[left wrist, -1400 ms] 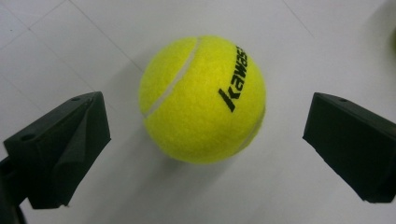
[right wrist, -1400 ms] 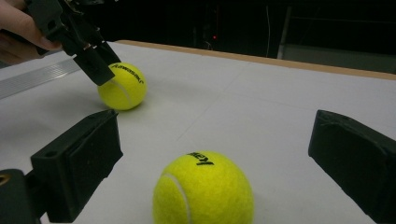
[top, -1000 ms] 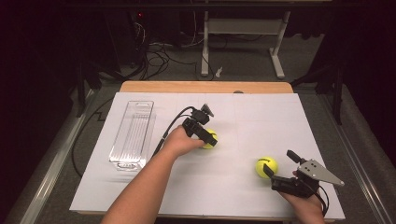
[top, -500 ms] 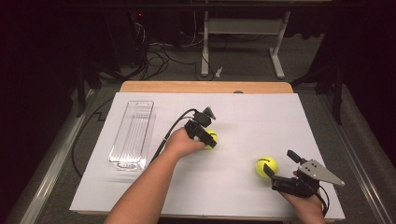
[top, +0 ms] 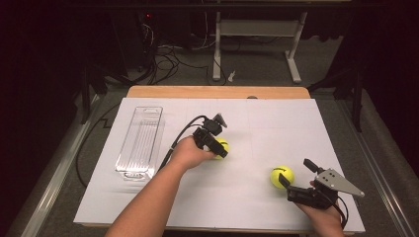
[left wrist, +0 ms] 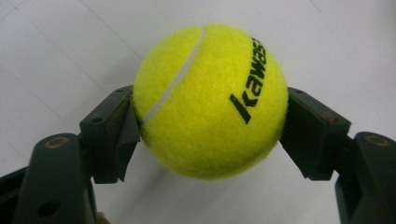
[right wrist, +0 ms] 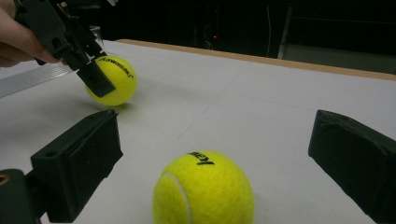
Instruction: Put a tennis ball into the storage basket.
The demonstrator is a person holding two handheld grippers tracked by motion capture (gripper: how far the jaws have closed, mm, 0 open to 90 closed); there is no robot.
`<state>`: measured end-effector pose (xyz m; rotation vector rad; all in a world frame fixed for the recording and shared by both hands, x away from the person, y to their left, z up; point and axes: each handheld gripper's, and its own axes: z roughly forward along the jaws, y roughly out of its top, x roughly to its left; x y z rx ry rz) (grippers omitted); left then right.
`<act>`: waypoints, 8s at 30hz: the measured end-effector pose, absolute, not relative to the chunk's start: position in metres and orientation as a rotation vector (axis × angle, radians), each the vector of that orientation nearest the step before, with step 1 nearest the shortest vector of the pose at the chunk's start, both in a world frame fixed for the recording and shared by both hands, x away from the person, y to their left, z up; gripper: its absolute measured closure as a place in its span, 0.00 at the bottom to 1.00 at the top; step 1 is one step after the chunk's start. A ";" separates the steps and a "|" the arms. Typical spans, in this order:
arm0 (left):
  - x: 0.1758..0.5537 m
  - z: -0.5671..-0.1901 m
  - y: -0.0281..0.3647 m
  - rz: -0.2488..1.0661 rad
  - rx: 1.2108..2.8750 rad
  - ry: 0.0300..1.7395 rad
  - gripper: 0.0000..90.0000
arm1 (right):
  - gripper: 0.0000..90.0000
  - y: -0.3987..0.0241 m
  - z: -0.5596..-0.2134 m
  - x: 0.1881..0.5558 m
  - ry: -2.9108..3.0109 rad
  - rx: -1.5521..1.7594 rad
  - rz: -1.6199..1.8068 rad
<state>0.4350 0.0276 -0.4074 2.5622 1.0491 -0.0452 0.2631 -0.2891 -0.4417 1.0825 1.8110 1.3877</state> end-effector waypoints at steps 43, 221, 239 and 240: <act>0.386 -0.404 0.077 -0.094 2.558 1.044 0.30 | 0.03 -0.285 -0.442 0.263 1.822 1.073 1.374; 0.427 -0.350 0.247 -0.030 2.402 1.598 0.30 | 0.03 -0.284 -0.442 0.261 1.819 1.072 1.372; 0.445 -0.372 0.239 -0.036 2.429 1.667 0.30 | 0.03 -0.283 -0.442 0.261 1.824 1.067 1.377; 0.446 -0.372 0.239 -0.033 2.428 1.670 0.30 | 0.03 -0.283 -0.442 0.261 1.824 1.066 1.377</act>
